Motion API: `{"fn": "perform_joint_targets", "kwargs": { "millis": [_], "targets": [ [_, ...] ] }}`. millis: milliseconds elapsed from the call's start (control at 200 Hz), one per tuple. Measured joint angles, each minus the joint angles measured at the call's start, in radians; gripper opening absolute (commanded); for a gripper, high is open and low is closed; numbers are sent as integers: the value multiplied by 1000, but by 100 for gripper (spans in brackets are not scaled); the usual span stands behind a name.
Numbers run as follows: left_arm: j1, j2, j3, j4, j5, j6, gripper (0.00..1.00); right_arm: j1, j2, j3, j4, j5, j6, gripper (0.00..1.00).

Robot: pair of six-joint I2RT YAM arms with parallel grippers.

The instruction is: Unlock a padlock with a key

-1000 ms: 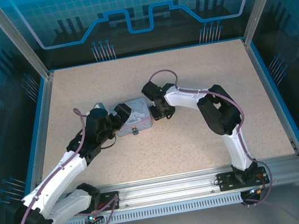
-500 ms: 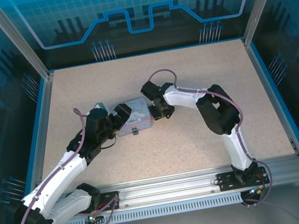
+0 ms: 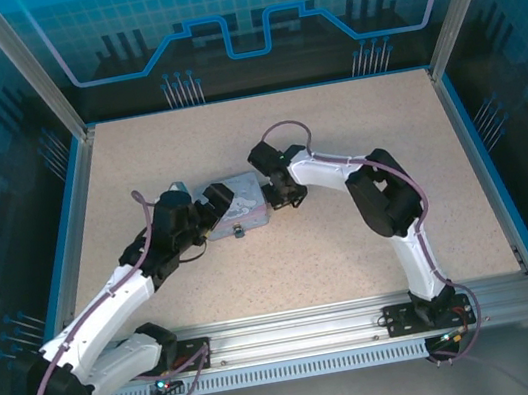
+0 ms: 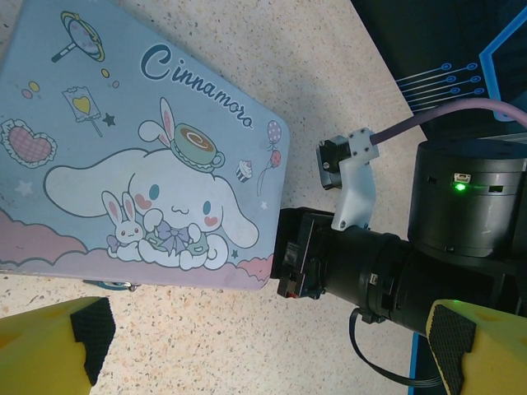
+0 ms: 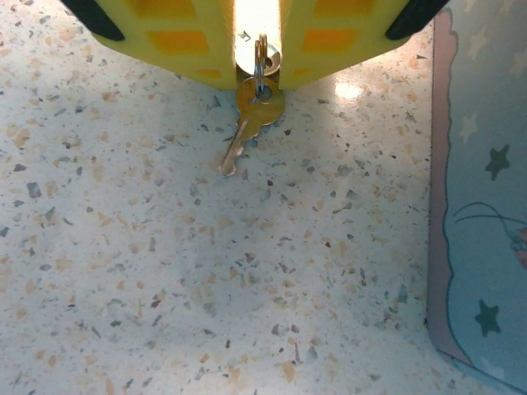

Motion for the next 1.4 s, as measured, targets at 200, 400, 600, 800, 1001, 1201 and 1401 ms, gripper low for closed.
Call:
{"fn": "perform_joint_targets", "kwargs": {
  "millis": [200,400,600,800,1001,1201,1401],
  "targets": [
    [0,6,0,3,1,0,99,-18,-14,-21,49,-5,-6,0],
    [0,36,0,7,5,4,99,-79,-88,-131,106,-90,-13,0],
    [0,86,2,23,26,23,99,-154,-234,-258,137,-195,-24,0],
    [0,166,39,41,80,31,99,-168,-417,-364,174,-266,-32,0],
    [-9,219,57,74,124,28,99,-169,-510,-462,201,-309,-27,0],
    [-38,222,68,83,134,26,99,-168,-589,-599,211,-319,-2,0],
    [-51,222,68,100,134,22,99,-150,-620,-694,214,-299,28,50]
  ]
}}
